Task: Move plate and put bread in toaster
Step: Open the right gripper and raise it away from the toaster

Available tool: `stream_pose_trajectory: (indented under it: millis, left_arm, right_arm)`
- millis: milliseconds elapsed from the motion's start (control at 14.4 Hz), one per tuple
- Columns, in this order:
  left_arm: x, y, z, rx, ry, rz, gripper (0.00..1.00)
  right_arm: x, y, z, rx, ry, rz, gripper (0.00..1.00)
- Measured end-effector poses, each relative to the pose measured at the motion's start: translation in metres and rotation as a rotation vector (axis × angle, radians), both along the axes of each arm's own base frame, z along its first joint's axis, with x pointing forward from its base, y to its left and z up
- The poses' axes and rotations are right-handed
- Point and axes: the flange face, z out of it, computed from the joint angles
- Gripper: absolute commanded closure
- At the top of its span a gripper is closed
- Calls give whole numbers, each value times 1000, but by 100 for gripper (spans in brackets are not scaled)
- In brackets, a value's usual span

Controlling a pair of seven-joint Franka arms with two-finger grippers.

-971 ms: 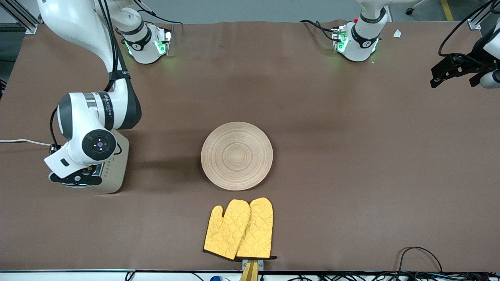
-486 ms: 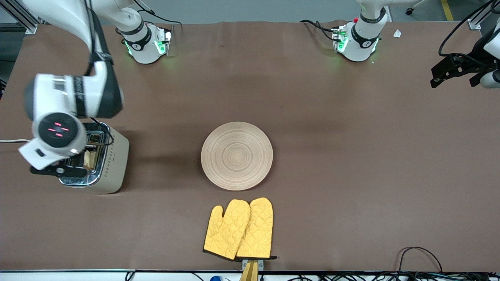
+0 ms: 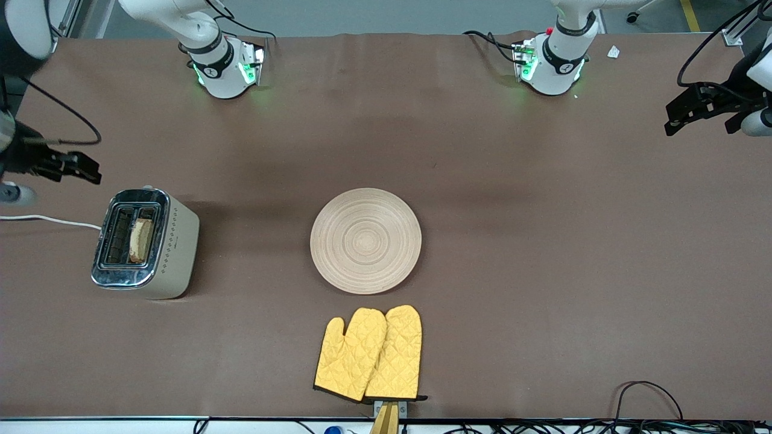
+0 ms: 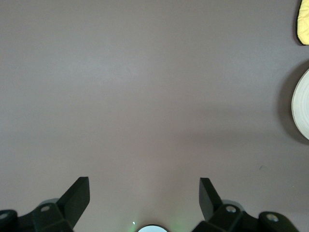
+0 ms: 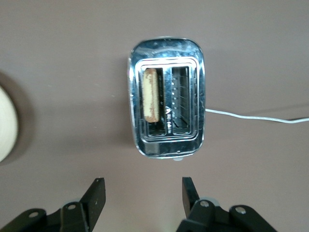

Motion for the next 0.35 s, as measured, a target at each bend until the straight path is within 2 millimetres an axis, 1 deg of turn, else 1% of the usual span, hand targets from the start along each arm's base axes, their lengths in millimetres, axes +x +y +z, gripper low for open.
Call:
stream_pose_trajectory:
  millis: [69,139,347]
  left_arm:
    - [0,0,0,0,0,0,0]
    - [0,0,0,0,0,0,0]
    - [0,0,1,0,-3,0,0]
  right_arm:
    - [-11,-3,9,17,-27,2,22]
    - [-21,-6,16,30,-47,3,1]
    - [-39,-10,35,52,-91,6,0]
